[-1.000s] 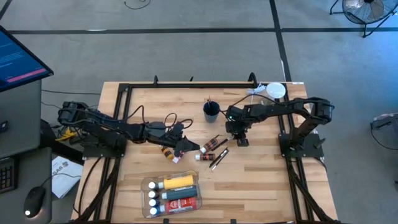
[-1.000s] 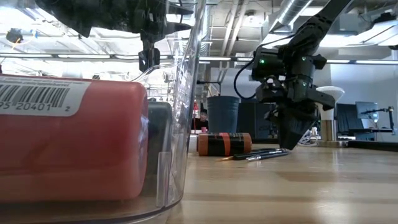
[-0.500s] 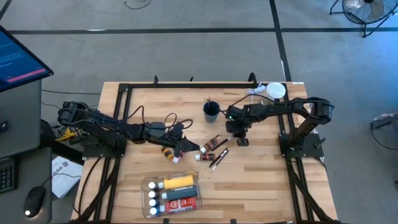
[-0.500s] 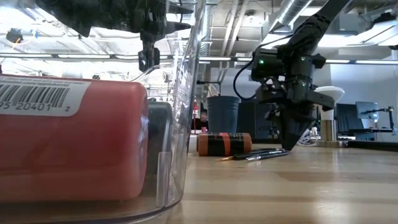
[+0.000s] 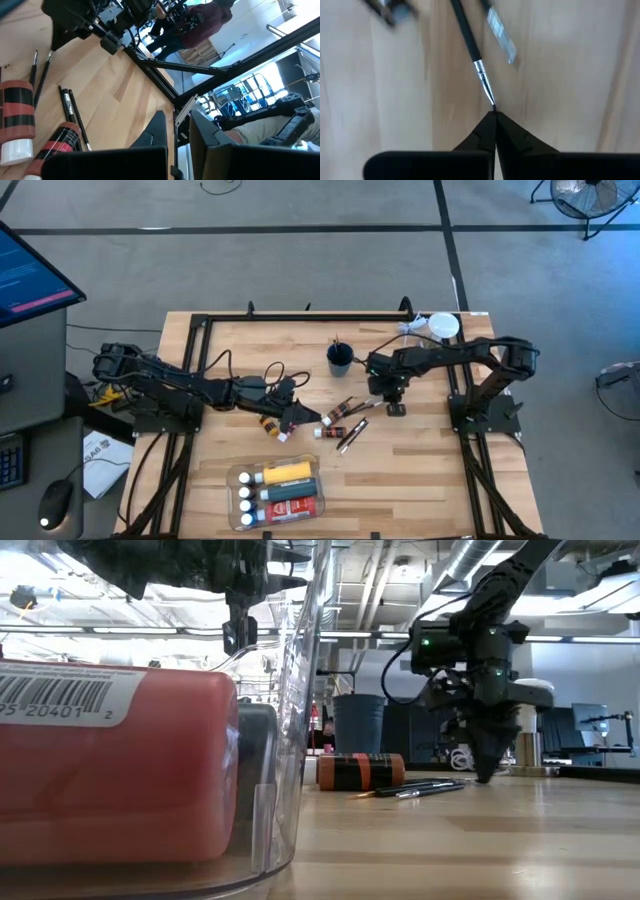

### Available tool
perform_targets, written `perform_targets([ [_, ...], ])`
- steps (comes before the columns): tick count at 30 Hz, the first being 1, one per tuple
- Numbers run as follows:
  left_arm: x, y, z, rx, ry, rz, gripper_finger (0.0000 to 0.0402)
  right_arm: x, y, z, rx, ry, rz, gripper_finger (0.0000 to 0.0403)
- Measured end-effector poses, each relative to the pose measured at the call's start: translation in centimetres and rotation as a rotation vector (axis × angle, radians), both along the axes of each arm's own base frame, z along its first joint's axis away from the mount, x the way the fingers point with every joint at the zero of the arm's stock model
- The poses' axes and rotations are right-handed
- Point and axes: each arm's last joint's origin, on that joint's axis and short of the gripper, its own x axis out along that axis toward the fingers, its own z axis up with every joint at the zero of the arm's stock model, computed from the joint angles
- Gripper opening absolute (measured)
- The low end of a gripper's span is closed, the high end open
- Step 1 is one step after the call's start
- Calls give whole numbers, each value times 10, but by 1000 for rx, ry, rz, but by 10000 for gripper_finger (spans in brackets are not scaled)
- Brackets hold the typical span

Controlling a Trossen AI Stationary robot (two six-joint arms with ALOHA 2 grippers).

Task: Pick & Place Paint Supplies
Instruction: Put the paint brush into the blue cup

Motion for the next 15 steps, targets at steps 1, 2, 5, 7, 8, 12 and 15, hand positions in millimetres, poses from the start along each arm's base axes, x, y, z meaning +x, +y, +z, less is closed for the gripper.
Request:
perform_targets([
  [1,0,0,0,0,0,0,2,-2,0,3,-10,15,-2,1],
  [2,0,0,0,1,0,0,2,-5,0,6,-32,47,-4,1],
  [5,0,0,0,6,-1,6,2,-1,-3,23,-121,22,0,1],
  [7,0,0,0,9,-2,15,2,-3,-4,32,-159,66,-4,0],
  [8,0,1,0,11,-2,21,2,-3,-5,36,-168,85,-8,0],
  [12,0,1,0,29,-4,26,2,3,-8,62,-221,71,-40,0],
  [15,0,1,0,32,-5,38,2,7,-10,75,-260,68,-62,0],
])
